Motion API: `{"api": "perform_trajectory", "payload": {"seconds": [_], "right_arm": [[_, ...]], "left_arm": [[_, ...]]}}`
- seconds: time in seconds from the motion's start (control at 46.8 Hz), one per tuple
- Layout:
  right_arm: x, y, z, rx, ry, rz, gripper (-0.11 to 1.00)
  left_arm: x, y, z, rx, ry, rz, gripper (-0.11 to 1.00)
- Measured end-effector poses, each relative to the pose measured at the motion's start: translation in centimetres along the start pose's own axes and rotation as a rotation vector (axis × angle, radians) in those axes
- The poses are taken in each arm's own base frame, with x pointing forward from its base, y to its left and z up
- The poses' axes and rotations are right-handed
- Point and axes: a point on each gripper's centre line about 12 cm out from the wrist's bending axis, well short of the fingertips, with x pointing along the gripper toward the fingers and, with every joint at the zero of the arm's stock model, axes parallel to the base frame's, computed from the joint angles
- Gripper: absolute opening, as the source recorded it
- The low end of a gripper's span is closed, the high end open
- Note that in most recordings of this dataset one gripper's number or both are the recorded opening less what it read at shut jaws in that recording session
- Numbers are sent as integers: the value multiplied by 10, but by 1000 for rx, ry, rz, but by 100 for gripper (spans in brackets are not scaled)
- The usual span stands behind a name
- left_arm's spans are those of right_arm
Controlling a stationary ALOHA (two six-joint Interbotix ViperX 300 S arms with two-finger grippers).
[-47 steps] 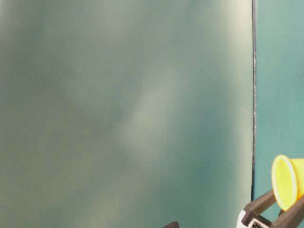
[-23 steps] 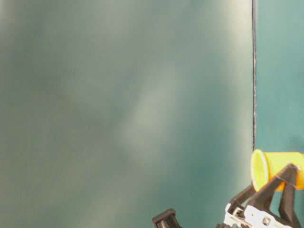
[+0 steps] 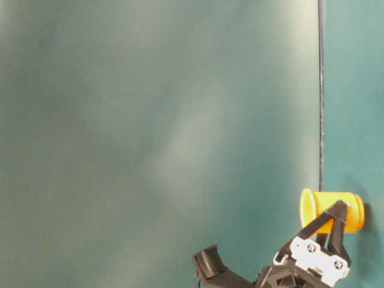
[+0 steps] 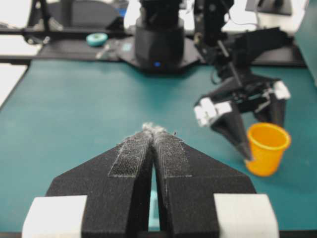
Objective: Move the cup backward with left arm.
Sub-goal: 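Slide the held orange cup backward toward the table's far edge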
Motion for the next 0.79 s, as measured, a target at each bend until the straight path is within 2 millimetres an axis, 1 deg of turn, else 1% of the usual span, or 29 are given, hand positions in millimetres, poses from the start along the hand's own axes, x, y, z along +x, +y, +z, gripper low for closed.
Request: {"api": "perform_trajectory", "payload": {"seconds": [0.107, 0.299, 0.641, 0.79], "right_arm": [[0, 0, 0, 0, 2, 0, 0], [0, 0, 0, 0, 2, 0, 0], [0, 0, 0, 0, 2, -2, 0], [0, 0, 0, 0, 2, 0, 0]], "left_arm": [[5, 8, 2, -6, 13, 19, 64], [12, 27, 6, -24, 34, 66, 64], [15, 57, 11, -50, 20, 137, 64], [17, 66, 12, -57, 24, 159, 64]]}}
